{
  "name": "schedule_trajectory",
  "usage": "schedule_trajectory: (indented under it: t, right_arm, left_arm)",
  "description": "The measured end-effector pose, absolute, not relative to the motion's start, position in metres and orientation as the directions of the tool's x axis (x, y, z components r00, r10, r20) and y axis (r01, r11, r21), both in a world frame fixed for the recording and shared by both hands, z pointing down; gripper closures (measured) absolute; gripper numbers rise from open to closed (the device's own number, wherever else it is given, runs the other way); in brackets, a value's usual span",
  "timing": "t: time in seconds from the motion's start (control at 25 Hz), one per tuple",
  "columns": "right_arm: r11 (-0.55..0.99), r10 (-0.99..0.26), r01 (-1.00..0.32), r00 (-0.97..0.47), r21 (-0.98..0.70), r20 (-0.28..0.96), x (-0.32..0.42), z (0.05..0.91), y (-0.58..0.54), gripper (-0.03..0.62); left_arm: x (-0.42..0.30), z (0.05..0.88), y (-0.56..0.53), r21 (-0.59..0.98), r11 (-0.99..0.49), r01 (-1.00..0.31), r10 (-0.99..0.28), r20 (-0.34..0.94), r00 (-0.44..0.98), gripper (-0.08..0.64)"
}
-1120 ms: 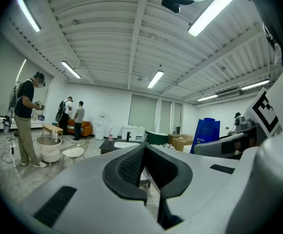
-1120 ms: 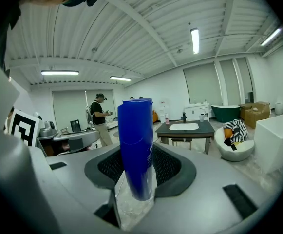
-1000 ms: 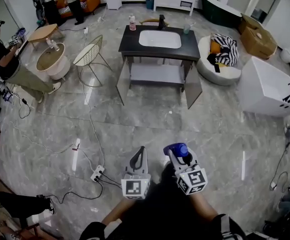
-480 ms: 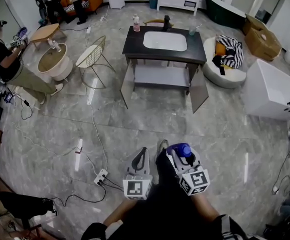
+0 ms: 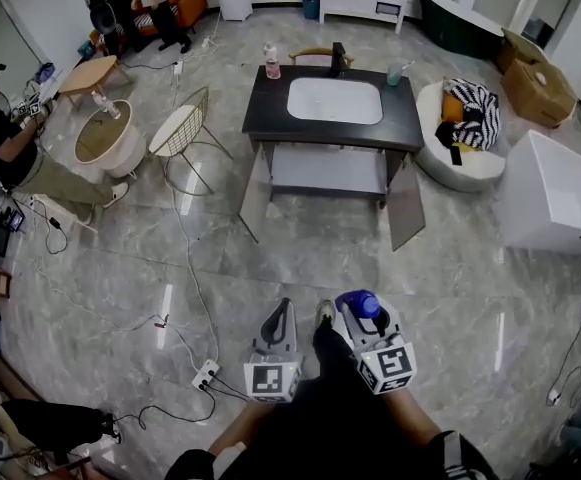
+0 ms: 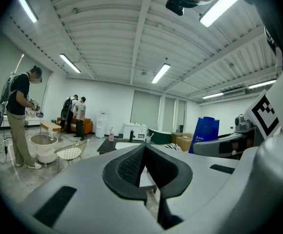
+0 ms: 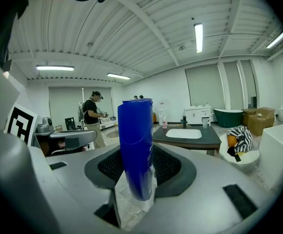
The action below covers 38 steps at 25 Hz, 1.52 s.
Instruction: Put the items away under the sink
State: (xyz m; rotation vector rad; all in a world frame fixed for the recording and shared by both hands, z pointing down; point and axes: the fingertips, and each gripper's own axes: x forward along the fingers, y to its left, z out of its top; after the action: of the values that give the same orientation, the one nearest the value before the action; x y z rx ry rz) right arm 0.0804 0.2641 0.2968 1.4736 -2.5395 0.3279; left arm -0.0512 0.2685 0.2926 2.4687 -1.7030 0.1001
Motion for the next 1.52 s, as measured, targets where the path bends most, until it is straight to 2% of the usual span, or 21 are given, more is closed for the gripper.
schedule_trajectory:
  t: [0.48, 0.88, 1.28, 1.52]
  right_arm:
    - [0.545, -0.813, -0.838, -0.537, -0.029, 0.224, 0.128, 0.29, 0.109, 0.434]
    - [0.524, -0.812, -0.849, -0.519, -0.058, 0.268, 0.131, 0.316, 0.04, 0.434]
    - [0.473, -0.83, -0.88, -0.463, -0.046, 0.311, 0.113, 0.36, -0.052, 0.434]
    - [0.488, -0.835, -0.873, -0.469, -0.008, 0.287, 0.105, 0.415, -0.115, 0.434]
  left_arm:
    - [-0.009, 0.278, 0.119, 0.075, -0.288, -0.955, -0.947, 0.13, 0.295, 0.545]
    - [-0.007, 0.289, 0.044, 0.077, -0.284, -0.956, -0.945, 0.146, 0.292, 0.545]
    - [-0.031, 0.332, -0.056, 0.116, -0.303, -0.946, -0.936, 0.153, 0.318, 0.545]
    - [-0.045, 0.381, -0.121, 0.115, -0.297, -0.948, -0.941, 0.135, 0.311, 0.545]
